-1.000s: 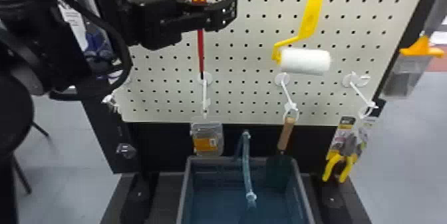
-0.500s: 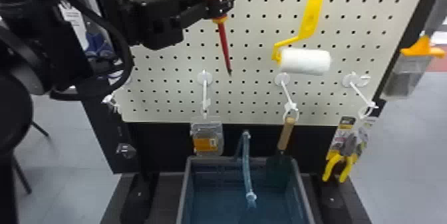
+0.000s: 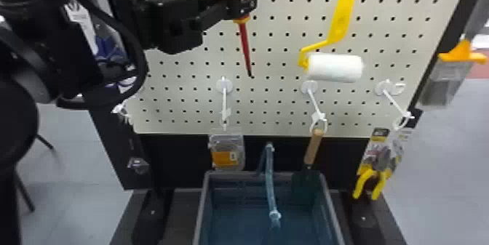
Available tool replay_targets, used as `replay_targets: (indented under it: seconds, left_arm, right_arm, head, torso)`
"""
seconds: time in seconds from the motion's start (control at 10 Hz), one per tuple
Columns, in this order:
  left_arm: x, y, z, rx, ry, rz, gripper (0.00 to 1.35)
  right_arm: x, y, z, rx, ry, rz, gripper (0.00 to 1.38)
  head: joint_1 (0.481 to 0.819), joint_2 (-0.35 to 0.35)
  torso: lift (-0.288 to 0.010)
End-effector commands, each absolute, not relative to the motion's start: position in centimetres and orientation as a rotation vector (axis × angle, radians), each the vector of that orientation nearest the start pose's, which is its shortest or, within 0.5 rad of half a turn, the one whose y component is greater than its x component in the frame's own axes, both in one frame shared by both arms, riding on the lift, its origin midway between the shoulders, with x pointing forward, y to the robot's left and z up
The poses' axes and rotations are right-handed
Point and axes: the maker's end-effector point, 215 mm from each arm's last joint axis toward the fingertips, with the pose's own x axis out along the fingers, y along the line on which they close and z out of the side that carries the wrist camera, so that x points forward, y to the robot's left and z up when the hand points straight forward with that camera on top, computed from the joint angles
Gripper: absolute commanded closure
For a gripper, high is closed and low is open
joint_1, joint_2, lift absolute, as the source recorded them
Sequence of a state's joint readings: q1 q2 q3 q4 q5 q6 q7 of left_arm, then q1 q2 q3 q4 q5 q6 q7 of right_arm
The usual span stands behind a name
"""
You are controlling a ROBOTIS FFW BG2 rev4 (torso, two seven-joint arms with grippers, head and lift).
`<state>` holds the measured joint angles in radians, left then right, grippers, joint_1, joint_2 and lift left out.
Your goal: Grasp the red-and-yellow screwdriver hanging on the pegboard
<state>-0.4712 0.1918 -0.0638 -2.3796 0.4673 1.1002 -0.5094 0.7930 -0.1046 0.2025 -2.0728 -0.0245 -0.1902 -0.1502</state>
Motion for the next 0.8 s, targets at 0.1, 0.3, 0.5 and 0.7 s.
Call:
replay_targets:
  seconds: [0.1,0.3,0.5,0.7]
  left_arm:
    - [49.14,3.08,0.67,0.054,-0.116,-0.931,1.03]
    - [49.14,3.08,0.68,0.054,-0.116,-0.931,1.03]
    - [49.09,3.03,0.64,0.053,-0.114,-0.934,1.03]
    - [49.09,3.03,0.53,0.052,-0.112,-0.934,1.03]
  right_arm:
    - [33.71,-16.0,-38.51,0.074,0.12,0.063,0.22]
    - [33.72,-15.96,-38.51,0.075,0.119,0.063,0.22]
    - [33.71,-15.97,-38.51,0.074,0.12,0.064,0.22]
    - [33.72,-15.96,-38.51,0.075,0.119,0.063,0.22]
  head:
    - [0.549,0.0]
    - [0.549,0.0]
    - [0.549,0.0]
    - [0.549,0.0]
  torso:
    - [-0.1]
    - [-0.1]
    - [-0.1]
    - [-0.1]
